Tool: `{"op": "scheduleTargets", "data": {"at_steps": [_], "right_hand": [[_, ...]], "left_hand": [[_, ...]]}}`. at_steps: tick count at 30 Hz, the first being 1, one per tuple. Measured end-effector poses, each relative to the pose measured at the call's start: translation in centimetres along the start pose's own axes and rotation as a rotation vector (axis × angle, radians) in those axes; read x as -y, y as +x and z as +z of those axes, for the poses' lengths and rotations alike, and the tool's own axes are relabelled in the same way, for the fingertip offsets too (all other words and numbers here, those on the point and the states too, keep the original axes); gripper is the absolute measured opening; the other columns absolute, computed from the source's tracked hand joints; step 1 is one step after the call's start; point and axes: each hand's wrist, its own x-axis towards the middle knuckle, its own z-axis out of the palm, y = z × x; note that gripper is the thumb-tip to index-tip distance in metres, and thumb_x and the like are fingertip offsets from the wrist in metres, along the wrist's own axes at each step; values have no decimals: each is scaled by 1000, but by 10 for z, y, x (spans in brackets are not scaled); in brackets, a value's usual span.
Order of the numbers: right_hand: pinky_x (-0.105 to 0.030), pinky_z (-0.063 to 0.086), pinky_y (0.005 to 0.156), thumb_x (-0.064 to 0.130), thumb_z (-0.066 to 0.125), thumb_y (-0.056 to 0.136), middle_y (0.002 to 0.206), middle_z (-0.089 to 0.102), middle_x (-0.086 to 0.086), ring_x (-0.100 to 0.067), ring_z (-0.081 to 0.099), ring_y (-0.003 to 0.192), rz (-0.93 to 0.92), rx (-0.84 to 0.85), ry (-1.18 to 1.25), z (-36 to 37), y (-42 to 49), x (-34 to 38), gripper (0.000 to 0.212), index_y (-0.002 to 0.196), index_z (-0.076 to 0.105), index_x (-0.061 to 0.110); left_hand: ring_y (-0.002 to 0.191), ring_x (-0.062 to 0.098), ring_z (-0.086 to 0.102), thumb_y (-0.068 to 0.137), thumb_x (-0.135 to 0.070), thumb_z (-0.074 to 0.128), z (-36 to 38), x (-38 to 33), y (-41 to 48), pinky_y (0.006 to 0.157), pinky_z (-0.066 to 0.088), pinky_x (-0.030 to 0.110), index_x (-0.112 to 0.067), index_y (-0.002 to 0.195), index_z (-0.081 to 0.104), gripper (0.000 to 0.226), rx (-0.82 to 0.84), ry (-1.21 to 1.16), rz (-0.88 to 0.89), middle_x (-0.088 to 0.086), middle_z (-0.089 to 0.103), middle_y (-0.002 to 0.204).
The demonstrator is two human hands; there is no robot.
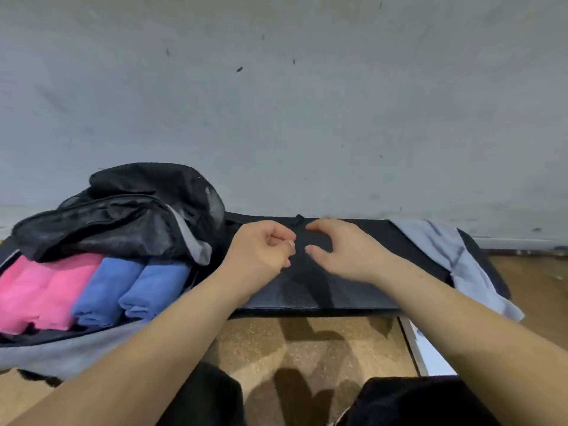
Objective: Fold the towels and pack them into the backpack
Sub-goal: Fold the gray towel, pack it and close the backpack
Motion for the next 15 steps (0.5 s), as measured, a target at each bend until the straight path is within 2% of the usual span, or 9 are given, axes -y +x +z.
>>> {"op": "scheduleTargets", "data": {"at_steps": [5, 8, 11, 13, 15], "right_hand": [[-40, 47, 110, 43, 62, 96, 152, 54, -5, -23, 54, 136, 334, -11, 106, 2, -17, -105, 64, 153, 44, 19], [-49, 40, 114, 44, 62, 92, 152, 48, -10, -34, 41, 142, 563, -199, -35, 8, -27, -169, 71, 153, 40, 16], [-54, 37, 113, 36, 61, 90, 144, 50, -21, -43, 39, 138, 796, -370, -53, 12, -41, -225, 67, 147, 42, 7], [-49, 43, 106, 34, 60, 93, 139, 53, -24, -45, 47, 130, 892, -333, 8, 17, -50, -251, 60, 143, 44, 4], [-47, 45, 99, 30, 60, 96, 135, 52, -22, -44, 50, 125, 933, -304, -7, 19, -52, -265, 48, 136, 52, 6]], "left_hand": [[69, 8, 71, 97, -12, 64, 79, -7, 13, 62, 58, 23, -19, 93, 76, 15, 119, 16, -103, 5, 79, 93], [75, 15, 74, 95, -13, 64, 107, 9, 19, 67, 62, 30, -24, 85, 76, 19, 158, 133, -143, 1, 78, 86], [82, 24, 76, 95, -22, 67, 117, 10, 29, 74, 61, 34, -30, 80, 75, 18, 216, 271, -59, -4, 76, 80], [83, 26, 76, 95, -27, 69, 122, 4, 35, 79, 62, 41, -32, 82, 75, 16, 251, 266, -2, -5, 77, 82], [80, 21, 76, 95, -28, 69, 124, 3, 39, 80, 63, 41, -32, 83, 75, 14, 255, 275, 28, -8, 77, 82]]}}
